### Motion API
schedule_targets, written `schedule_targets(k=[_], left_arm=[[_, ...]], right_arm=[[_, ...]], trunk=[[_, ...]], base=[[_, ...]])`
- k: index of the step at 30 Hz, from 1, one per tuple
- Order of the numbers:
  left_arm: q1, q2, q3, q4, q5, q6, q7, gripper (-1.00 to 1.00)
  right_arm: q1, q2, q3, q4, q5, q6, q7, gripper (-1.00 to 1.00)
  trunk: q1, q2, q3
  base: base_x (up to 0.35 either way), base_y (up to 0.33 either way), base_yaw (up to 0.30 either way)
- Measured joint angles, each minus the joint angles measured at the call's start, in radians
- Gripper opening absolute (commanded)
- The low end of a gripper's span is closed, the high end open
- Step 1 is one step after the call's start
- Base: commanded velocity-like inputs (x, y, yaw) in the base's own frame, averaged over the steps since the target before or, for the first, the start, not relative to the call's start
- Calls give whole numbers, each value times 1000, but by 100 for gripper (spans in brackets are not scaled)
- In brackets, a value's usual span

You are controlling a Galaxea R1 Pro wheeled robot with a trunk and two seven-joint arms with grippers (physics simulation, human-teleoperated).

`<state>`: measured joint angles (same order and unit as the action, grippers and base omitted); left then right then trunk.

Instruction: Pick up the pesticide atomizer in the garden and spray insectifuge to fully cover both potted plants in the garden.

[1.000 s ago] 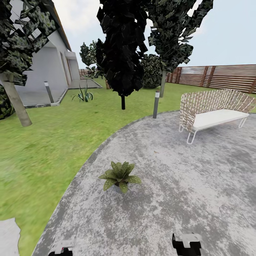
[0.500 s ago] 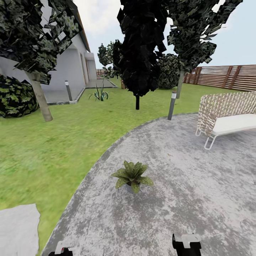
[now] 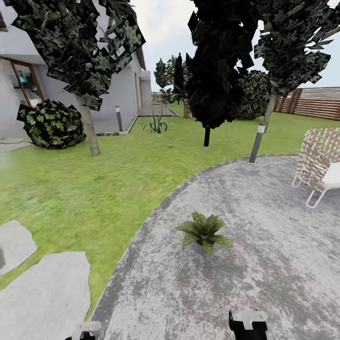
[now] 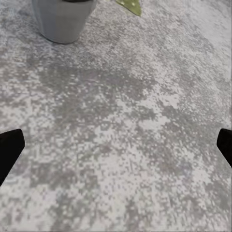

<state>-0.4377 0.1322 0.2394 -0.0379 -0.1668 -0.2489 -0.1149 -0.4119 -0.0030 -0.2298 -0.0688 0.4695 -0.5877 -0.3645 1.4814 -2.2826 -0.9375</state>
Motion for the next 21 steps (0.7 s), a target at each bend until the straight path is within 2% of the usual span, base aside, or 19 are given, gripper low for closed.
schedule_targets(k=[17,21], left_arm=[[1,2,2,0,2,-1,0,-100],[1,3,2,-1,2,0,0,-100]], right_arm=[[0,0,0,0,0,0,0,100],[0,0,0,0,0,0,0,100]], trunk=[[0,0,0],[0,0,0]], base=[[0,307,278],[97,308,278]])
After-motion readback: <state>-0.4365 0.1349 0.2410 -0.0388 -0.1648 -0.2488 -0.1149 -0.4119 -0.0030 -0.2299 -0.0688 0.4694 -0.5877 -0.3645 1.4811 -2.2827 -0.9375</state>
